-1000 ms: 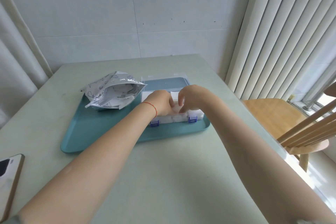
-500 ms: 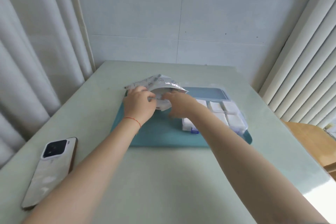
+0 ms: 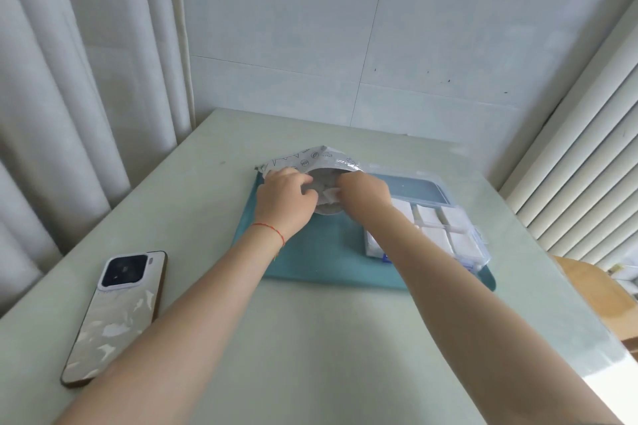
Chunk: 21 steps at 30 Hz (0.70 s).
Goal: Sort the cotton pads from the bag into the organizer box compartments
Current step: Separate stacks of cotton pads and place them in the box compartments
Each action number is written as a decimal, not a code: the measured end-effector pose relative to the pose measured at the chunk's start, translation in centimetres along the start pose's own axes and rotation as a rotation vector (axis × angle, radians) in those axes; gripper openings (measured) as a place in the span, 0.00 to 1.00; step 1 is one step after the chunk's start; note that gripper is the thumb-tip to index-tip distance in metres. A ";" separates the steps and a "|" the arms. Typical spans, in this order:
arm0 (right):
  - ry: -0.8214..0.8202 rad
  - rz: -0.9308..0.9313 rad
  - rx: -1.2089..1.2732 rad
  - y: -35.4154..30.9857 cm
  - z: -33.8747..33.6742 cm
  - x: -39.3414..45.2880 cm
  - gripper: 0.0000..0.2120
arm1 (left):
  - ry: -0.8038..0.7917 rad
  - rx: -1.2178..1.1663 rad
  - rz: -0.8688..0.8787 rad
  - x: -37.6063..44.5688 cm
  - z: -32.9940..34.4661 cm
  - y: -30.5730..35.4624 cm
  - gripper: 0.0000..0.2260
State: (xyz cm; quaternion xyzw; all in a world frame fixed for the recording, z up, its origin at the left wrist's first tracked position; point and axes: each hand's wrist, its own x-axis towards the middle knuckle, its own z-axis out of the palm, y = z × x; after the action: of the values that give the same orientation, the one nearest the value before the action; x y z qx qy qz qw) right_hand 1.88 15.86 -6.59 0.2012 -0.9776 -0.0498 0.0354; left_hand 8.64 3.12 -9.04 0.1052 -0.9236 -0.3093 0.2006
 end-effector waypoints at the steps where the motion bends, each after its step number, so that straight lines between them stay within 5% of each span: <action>1: 0.057 -0.010 0.044 0.2 0.1 -0.2 0.10 | -0.009 0.000 -0.005 0.0 0.0 0.0 0.19; 7: 0.287 0.044 0.639 2.2 0.6 -1.4 0.07 | 0.080 -0.064 0.014 -0.4 0.6 0.0 0.13; 11: 0.257 0.114 0.958 3.2 0.4 -2.2 0.07 | 0.239 -0.130 0.064 -1.2 1.0 0.7 0.07; 18: 0.153 0.186 1.361 4.9 -0.4 -3.3 0.06 | 0.151 -0.233 0.027 -1.8 0.7 2.1 0.07; 21: 0.080 0.111 1.512 5.4 -1.1 -4.0 0.09 | -0.002 -0.510 -0.132 -1.6 0.3 3.1 0.06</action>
State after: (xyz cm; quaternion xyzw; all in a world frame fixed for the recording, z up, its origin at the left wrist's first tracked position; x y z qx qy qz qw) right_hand 3.52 22.31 -5.10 0.1230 -0.7521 0.6432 -0.0744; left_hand 9.78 6.21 -7.83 0.1111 -0.8071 -0.5447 0.1988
